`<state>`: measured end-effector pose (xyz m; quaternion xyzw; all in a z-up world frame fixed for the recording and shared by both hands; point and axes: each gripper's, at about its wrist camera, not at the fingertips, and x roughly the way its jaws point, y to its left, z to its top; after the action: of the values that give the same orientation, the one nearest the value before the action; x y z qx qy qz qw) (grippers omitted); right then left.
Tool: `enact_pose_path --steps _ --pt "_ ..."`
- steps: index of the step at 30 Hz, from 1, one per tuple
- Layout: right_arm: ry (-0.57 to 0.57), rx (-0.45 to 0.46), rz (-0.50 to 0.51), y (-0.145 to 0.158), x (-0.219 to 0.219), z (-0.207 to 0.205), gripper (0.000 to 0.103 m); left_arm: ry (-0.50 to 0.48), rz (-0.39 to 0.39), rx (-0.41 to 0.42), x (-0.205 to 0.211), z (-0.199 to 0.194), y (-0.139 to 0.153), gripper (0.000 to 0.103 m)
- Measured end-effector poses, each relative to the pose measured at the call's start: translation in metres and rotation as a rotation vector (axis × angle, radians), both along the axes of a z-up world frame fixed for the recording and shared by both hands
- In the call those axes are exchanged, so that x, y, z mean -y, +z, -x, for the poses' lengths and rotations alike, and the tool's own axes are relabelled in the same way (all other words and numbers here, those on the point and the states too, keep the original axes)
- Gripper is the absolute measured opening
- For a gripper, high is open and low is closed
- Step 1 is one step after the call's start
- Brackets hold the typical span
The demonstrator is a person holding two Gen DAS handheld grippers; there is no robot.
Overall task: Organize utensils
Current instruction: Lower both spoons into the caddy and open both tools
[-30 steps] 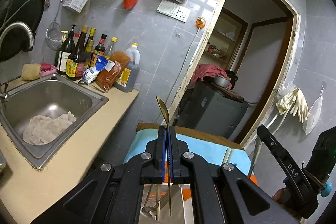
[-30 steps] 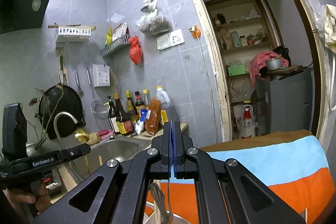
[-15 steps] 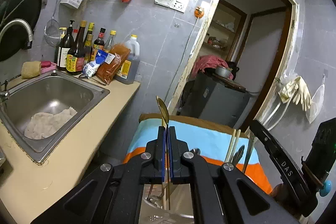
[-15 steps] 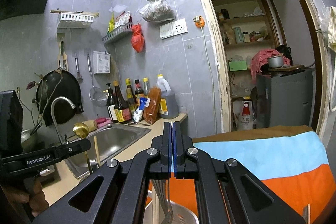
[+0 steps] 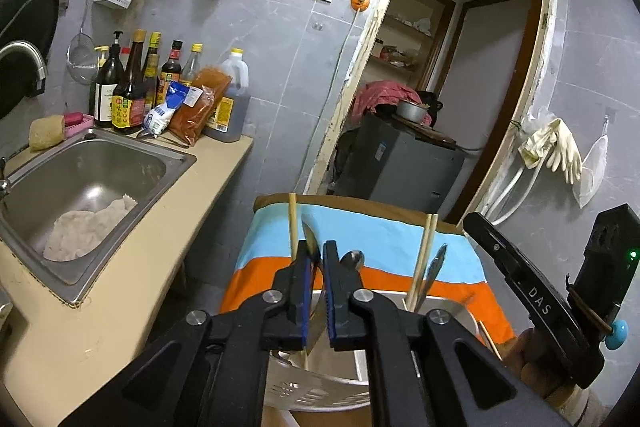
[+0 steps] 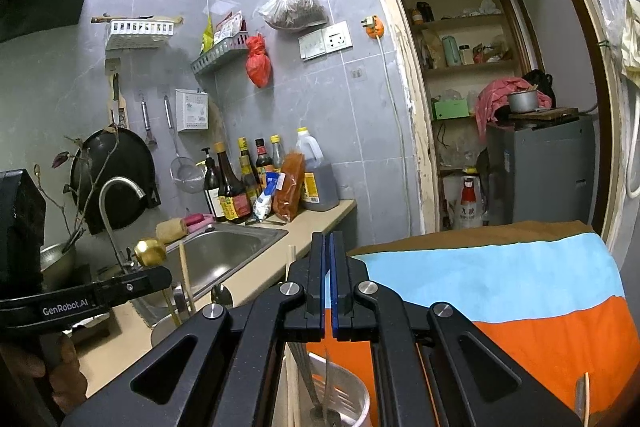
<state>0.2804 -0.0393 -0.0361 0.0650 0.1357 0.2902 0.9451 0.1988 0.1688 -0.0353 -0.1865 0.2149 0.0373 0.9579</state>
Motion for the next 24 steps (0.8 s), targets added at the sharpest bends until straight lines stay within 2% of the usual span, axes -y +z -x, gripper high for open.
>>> enact_pose_path --steps 3,5,7,9,10,11,12,16,18,20,23,24 --pt "-0.003 -0.002 -0.01 0.003 0.004 0.001 0.002 0.0 0.011 0.019 0.001 0.003 0.004 0.023" --pt "-0.008 0.0 -0.021 0.007 0.008 0.003 0.002 0.003 0.018 0.04 0.003 0.007 0.008 0.036" --pt "-0.015 0.007 -0.025 0.012 0.013 0.005 0.003 0.006 0.018 0.057 0.005 0.009 0.012 0.039" --pt "-0.022 0.016 -0.029 0.018 0.019 0.009 0.009 0.009 0.004 0.066 0.009 0.009 0.017 0.042" --pt "-0.025 0.022 -0.033 0.021 0.022 0.011 0.02 0.011 -0.003 0.073 0.012 0.01 0.019 0.047" --pt "-0.028 0.027 -0.04 0.024 0.026 0.013 0.036 0.012 -0.008 0.082 0.014 0.011 0.022 0.053" --pt "-0.031 0.032 -0.049 0.028 0.03 0.014 0.041 0.013 -0.011 0.094 0.017 0.012 0.025 0.055" --pt "-0.049 0.054 -0.058 0.04 0.045 0.023 0.046 0.013 -0.018 0.131 0.03 0.015 0.038 0.07" --pt "-0.066 0.065 -0.064 0.047 0.053 0.027 0.056 0.013 -0.026 0.152 0.038 0.017 0.044 0.079" --pt "-0.085 0.078 -0.072 0.053 0.065 0.032 0.075 0.014 -0.032 0.168 0.045 0.018 0.049 0.09" --pt "-0.118 0.098 -0.074 0.06 0.083 0.038 0.09 0.018 -0.03 0.202 0.059 0.018 0.055 0.101" --pt "-0.127 0.102 -0.073 0.062 0.087 0.039 0.092 0.021 -0.029 0.214 0.064 0.019 0.057 0.102"
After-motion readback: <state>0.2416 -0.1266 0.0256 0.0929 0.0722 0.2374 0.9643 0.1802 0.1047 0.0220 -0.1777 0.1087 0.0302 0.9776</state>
